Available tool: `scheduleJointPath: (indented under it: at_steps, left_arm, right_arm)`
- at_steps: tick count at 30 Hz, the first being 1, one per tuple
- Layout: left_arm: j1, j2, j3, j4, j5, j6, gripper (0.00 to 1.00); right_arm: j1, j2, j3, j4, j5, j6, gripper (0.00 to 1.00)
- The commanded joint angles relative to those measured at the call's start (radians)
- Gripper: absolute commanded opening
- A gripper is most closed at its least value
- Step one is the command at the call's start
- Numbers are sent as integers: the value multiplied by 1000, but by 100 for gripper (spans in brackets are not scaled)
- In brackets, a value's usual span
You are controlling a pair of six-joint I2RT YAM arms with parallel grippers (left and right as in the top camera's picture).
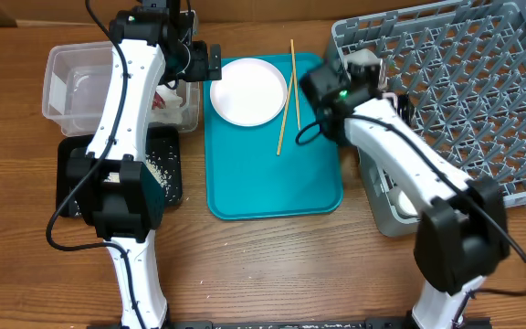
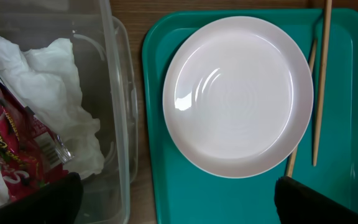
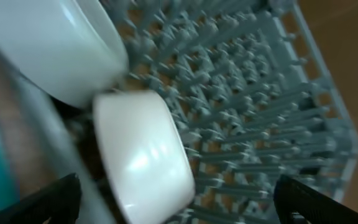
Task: Sort waste into correct bins and load items into the dishwasher
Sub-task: 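Release the pink bowl and reach the right gripper to the white plate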
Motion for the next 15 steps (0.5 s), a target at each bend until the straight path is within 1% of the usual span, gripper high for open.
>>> scheduleJointPath:
  at_steps: [1,3,6,8,13,15]
  left_arm:
    - [-7,-11,22,3,11,-6,100]
    - [-7,-11,22,3,11,-6,100]
    - [-7,-11,22,3,11,-6,100]
    - [-7,-11,22,3,11,-6,100]
    - [-7,-11,22,3,11,-6,100]
    - [-7,-11,22,3,11,-6,100]
  right_arm:
    - [2,-83,108,19,-233,-3,100]
    - [1,-83,116,71,-365,-53,100]
    - [2,-72,90,153,-515,-150,94]
    - [2,-61,61,204,-589,-174,88]
    - [2,-33,5,304,-737,-207,84]
    - [2,-9,-8,359,-810,-196,81]
